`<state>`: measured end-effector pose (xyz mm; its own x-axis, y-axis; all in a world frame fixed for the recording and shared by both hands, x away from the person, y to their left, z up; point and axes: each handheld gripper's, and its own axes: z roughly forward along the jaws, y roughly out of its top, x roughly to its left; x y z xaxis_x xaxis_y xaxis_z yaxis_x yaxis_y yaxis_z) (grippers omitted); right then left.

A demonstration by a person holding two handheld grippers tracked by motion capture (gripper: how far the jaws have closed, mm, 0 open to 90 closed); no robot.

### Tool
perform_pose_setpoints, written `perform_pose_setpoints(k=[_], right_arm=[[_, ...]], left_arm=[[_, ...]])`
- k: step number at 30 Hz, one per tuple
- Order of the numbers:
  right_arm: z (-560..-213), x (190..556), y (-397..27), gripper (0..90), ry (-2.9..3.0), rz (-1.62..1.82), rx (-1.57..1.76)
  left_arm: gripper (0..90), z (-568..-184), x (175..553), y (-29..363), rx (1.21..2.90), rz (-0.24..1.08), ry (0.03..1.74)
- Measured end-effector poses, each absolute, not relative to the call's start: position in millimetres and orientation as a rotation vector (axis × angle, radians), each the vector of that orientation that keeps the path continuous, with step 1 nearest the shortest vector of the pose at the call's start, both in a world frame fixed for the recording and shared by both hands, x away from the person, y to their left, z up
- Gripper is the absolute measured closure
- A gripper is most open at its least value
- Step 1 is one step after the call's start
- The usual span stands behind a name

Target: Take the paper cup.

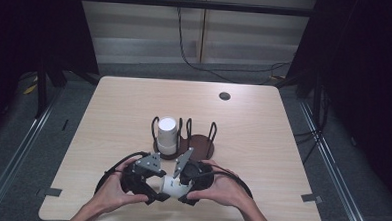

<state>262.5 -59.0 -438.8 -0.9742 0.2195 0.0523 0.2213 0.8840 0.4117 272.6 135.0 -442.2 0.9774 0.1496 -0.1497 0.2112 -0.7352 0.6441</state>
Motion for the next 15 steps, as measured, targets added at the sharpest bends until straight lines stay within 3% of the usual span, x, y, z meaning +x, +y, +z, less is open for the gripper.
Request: perform_pose_setpoints(k=[6,15], right_arm=[[-438.9,261.4,-56.4,28.1,-3.045,-0.674,-0.335],[-439.6,259.9,-53.6,28.3,-3.039,-0.692,-0.317]], left_arm=[[21.7,-444.3,273.2,133.4,2.421,-0.130,0.252],[26.3,-446.5,273.7,133.2,2.403,-0.172,0.256]])
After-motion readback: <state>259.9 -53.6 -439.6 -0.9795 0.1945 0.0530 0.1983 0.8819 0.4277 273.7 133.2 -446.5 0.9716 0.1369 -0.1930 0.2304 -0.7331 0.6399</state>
